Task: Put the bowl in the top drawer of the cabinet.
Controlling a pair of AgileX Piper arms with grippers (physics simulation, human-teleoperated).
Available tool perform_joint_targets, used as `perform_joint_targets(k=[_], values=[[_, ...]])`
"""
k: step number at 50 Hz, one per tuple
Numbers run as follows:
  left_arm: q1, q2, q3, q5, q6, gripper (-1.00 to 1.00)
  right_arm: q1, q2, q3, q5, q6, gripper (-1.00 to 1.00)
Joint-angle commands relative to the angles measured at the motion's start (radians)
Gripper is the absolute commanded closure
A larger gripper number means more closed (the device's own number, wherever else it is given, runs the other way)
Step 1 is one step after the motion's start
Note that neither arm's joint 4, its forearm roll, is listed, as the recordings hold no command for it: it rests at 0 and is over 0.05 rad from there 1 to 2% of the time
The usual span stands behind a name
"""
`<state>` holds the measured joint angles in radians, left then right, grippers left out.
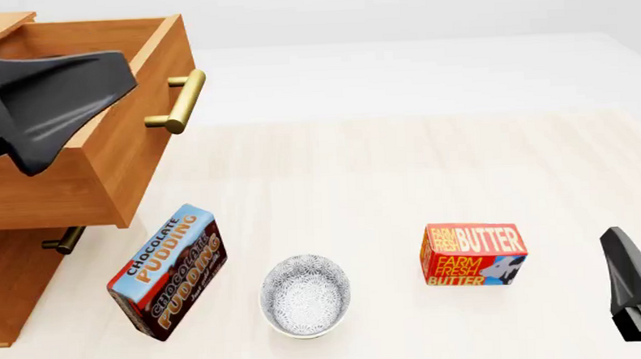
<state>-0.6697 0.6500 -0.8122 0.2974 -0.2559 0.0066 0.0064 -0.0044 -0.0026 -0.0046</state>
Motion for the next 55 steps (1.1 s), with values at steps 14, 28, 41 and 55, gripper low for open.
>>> perform_joint_targets(k=[14, 28, 41, 55], values=[[-0.118, 0.12, 0.022, -0.076, -0.036, -1.0, 0.0, 0.0, 0.0, 0.0, 0.0, -1.0], [-0.161, 0.203, 0.041, -0.126, -0.069, -1.0, 0.0, 0.0, 0.0, 0.0, 0.0, -1.0], [-0.163, 0.245, 0.053, -0.146, -0.094, -1.0, 0.0, 0.0, 0.0, 0.0, 0.0, -1.0], [-0.131, 0.313, 0.117, -0.199, -0.14, -1.0, 0.0, 0.0, 0.0, 0.0, 0.0, -1.0]])
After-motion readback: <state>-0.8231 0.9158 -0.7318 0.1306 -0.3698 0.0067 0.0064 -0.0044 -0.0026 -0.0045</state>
